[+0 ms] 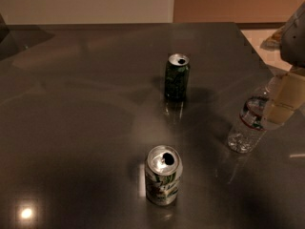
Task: Pick water bottle
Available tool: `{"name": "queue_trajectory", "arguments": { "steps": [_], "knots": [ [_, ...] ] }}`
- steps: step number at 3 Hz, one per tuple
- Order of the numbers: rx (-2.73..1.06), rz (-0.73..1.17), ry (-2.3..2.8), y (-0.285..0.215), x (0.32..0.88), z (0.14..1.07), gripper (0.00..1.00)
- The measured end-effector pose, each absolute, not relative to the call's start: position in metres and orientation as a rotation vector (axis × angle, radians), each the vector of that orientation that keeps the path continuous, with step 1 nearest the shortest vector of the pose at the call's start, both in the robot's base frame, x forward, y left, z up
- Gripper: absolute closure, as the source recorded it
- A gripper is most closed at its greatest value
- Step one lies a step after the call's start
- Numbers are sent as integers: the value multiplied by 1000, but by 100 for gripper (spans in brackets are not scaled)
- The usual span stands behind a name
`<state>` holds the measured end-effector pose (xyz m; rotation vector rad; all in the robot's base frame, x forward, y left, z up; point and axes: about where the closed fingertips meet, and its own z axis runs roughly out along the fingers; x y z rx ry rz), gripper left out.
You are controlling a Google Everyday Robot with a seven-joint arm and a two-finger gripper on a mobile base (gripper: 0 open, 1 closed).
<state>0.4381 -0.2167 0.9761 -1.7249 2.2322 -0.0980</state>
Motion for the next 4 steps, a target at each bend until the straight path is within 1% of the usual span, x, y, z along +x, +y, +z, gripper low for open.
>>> {"name": "queue_trajectory", "arguments": {
  "steps": [2, 4],
  "knots": [
    [-1728, -65, 2234, -217, 439, 980, 0],
    [-1706, 114, 2204, -218, 423, 978, 0]
  ]
}}
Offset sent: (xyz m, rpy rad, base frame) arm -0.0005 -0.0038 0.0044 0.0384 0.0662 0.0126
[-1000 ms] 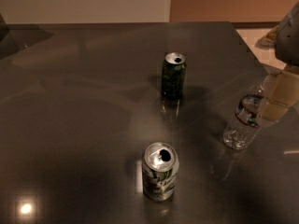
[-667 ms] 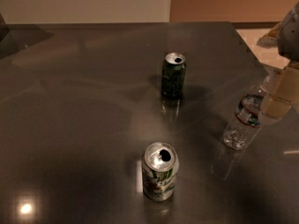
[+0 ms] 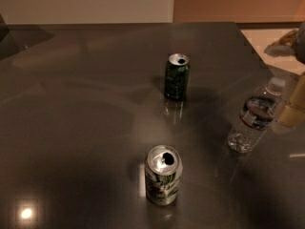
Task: Pick water bottle
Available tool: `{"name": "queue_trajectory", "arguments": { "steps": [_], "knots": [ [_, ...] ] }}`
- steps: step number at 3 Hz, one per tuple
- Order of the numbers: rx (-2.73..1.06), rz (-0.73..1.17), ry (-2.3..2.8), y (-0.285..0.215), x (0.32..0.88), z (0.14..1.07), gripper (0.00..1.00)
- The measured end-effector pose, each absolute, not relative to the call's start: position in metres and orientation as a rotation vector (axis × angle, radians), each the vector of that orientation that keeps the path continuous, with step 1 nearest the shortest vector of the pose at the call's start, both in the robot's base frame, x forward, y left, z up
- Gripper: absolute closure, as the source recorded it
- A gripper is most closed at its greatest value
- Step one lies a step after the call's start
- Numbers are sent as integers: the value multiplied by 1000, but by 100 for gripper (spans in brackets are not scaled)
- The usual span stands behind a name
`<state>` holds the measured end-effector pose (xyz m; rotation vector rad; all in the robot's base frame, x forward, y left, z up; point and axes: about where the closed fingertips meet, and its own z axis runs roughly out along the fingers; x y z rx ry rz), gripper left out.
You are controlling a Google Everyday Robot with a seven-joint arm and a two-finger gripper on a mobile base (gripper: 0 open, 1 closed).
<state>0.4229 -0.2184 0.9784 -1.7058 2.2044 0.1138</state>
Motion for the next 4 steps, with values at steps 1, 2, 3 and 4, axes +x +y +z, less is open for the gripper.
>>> {"name": "queue_trajectory", "arguments": {
  "steps": [1, 2, 3, 4],
  "knots": [
    [-1680, 168, 2167, -223, 413, 971, 0],
    [-1674, 196, 2140, -228, 410, 960, 0],
    [-1665, 220, 2131, -233, 413, 952, 0],
    [-1651, 249, 2120, -235, 418, 946, 0]
  ]
}}
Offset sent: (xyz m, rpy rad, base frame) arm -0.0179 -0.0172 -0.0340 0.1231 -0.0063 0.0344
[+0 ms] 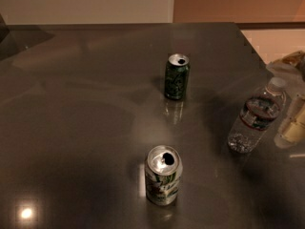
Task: Pick water bottle
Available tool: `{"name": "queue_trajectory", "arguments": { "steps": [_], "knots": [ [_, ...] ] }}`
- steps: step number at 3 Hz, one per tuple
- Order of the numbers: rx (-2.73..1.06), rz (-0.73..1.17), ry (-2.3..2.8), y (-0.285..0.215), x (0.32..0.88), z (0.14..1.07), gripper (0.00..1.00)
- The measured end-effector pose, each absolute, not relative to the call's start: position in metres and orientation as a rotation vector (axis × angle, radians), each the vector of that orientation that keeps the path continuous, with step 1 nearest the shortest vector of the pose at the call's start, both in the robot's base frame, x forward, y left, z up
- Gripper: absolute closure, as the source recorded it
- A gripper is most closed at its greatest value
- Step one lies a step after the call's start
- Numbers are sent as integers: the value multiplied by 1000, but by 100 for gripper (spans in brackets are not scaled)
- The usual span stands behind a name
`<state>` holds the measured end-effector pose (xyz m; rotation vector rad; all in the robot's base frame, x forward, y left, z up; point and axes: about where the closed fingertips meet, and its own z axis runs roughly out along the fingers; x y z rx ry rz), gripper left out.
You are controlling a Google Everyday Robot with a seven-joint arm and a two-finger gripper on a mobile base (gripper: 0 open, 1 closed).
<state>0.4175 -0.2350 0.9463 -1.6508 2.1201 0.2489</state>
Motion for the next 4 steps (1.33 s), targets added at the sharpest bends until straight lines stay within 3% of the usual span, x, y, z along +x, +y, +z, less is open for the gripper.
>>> {"name": "queue_trajectory", "arguments": {
  "steps": [1, 4],
  "knots": [
    [-1630, 282, 2110, -233, 421, 943, 16],
    [-1602, 357, 2088, -227, 423, 948, 87]
  ]
}}
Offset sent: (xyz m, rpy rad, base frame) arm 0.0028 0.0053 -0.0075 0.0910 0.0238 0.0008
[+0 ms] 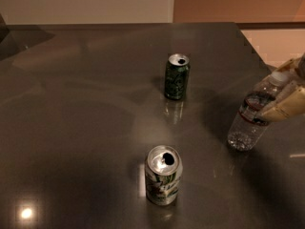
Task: Pick water bottle
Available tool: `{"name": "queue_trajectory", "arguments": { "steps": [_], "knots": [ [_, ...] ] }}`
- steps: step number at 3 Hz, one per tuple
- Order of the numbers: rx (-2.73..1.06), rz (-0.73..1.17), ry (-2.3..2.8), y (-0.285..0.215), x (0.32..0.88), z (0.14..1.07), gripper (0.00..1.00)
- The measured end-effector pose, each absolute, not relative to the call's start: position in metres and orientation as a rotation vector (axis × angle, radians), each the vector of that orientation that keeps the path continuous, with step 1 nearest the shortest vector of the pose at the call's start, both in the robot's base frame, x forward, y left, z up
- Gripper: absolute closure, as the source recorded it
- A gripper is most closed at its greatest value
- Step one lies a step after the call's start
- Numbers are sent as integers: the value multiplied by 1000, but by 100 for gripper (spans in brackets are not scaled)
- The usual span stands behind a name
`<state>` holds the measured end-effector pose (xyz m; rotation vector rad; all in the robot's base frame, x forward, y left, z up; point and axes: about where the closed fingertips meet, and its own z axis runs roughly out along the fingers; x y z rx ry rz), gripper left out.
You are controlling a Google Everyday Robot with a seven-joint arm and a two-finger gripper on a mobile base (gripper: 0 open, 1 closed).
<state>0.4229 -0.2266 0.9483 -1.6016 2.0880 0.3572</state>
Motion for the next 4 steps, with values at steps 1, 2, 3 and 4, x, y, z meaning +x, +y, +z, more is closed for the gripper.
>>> {"name": "queue_trajectory", "arguments": {
  "steps": [1, 2, 3, 4],
  "knots": [
    [-1607, 350, 2080, -222, 425, 965, 100],
    [-1625, 366, 2044, -213, 429, 986, 100],
    [-1651, 378, 1993, -202, 435, 1010, 100],
    [-1676, 378, 1949, -192, 441, 1032, 100]
  ]
}}
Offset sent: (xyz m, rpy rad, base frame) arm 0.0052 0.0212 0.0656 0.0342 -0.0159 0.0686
